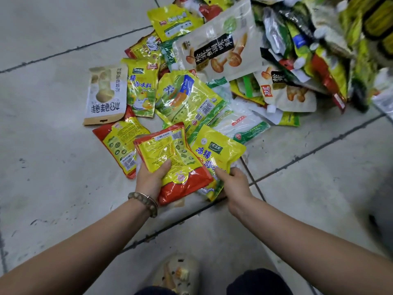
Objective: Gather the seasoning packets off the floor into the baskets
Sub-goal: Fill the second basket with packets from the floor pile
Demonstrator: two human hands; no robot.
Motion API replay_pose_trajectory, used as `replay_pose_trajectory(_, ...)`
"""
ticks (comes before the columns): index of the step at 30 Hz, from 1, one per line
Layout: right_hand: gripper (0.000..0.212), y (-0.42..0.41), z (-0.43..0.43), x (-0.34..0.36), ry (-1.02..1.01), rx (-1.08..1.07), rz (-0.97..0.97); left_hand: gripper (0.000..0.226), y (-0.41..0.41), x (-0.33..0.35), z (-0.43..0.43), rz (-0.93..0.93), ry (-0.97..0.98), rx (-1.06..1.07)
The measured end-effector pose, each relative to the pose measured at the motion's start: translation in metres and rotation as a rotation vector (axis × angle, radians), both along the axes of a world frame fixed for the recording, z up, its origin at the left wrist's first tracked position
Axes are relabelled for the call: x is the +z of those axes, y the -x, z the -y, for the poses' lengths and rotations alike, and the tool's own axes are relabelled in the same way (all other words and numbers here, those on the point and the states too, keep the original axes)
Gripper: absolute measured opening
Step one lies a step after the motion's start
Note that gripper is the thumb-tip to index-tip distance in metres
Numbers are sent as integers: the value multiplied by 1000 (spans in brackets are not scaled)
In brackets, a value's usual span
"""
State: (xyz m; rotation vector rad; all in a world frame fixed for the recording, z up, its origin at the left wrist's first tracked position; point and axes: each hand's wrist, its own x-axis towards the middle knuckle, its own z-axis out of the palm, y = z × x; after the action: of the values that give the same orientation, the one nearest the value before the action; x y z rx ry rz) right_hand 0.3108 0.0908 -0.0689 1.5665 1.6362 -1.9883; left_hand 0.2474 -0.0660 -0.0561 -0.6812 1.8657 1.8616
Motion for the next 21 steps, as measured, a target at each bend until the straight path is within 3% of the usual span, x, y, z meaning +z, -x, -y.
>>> replay_pose_trajectory(4, 10, -7, -21, 21, -214, -45, -40, 36, 11, 22, -11, 64, -211, -79)
replay_pose_trajectory(7, 20, -17, -49, 64, -448, -117, -95, 37, 24, 57, -25, 10, -279, -205)
replay_pose_trajectory(9, 15, -22, -71, 104, -512, -203, -186, 37, 32, 86, -41, -60, -308, -272)
replay_pose_trajectory(12, 7, -34, -97, 174, -524, -366, -339, 52, 36, 140, -75, -145, -399, -358)
replay_pose_trajectory(16, 15, -62, -120, 264, -442, -577, -551, 32, 32, 220, -132, -272, -453, -476)
replay_pose_trajectory(19, 17, -90, -141, 325, -524, -682, -642, 51, 9, 289, -183, -346, -508, -608)
replay_pose_trajectory(21, 15, -116, -165, 362, -572, -746, -668, 43, -12, 331, -218, -380, -535, -668)
